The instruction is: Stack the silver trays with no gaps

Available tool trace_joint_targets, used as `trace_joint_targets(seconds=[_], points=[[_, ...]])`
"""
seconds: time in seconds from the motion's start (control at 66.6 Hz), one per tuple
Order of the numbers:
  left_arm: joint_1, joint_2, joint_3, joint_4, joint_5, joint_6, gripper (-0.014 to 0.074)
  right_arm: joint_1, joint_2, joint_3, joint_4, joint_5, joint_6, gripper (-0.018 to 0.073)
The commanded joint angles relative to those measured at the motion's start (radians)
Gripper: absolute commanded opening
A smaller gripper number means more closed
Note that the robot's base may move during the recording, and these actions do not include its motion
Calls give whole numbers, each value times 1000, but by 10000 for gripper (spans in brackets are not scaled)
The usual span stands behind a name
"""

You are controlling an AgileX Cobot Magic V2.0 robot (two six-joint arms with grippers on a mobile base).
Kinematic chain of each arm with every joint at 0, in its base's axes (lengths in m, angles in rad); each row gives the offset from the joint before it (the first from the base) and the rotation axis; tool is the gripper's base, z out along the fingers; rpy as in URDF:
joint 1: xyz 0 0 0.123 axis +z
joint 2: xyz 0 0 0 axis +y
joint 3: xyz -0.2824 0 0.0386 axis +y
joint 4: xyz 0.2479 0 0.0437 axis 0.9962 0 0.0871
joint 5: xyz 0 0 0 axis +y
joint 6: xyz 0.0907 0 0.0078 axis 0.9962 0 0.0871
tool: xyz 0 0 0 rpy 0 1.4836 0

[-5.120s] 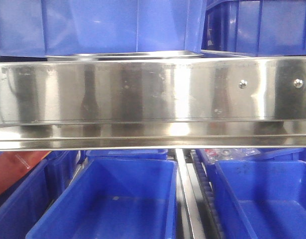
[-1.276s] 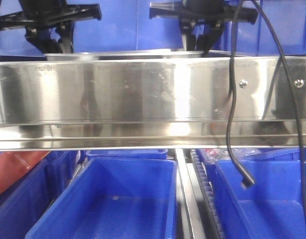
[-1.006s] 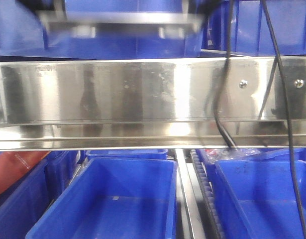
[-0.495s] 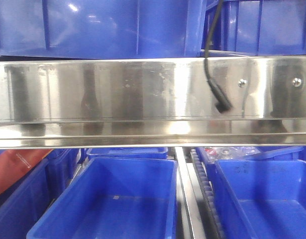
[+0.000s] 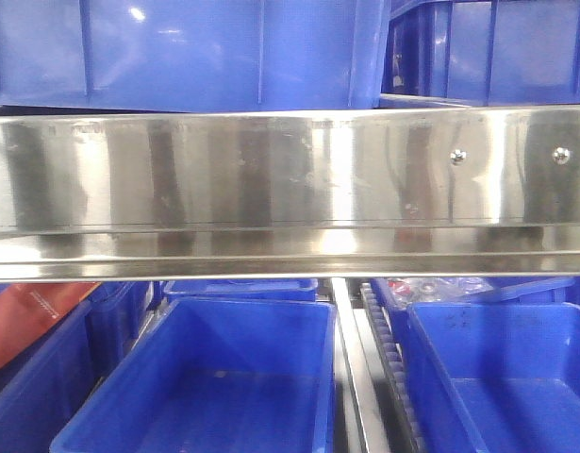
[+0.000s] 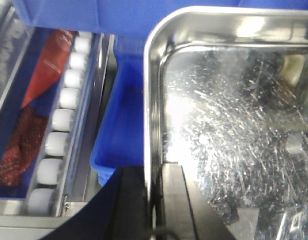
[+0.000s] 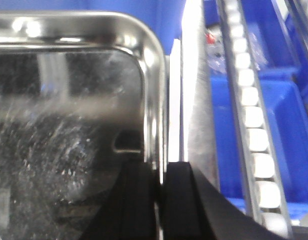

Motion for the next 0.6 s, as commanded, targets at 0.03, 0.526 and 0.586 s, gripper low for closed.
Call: trace_joint_targets(seconds=[0.03, 0.526, 0.586], points=[[-68, -8, 9, -17, -123, -32, -10, 39, -19, 1, 45, -107, 5, -24], [-74, -8, 9, 17, -161, -32, -10, 37, -46, 1, 40, -111, 5, -24], [-74, -8, 9, 17, -161, -32, -10, 37, -46, 1, 40, -116, 5, -24]])
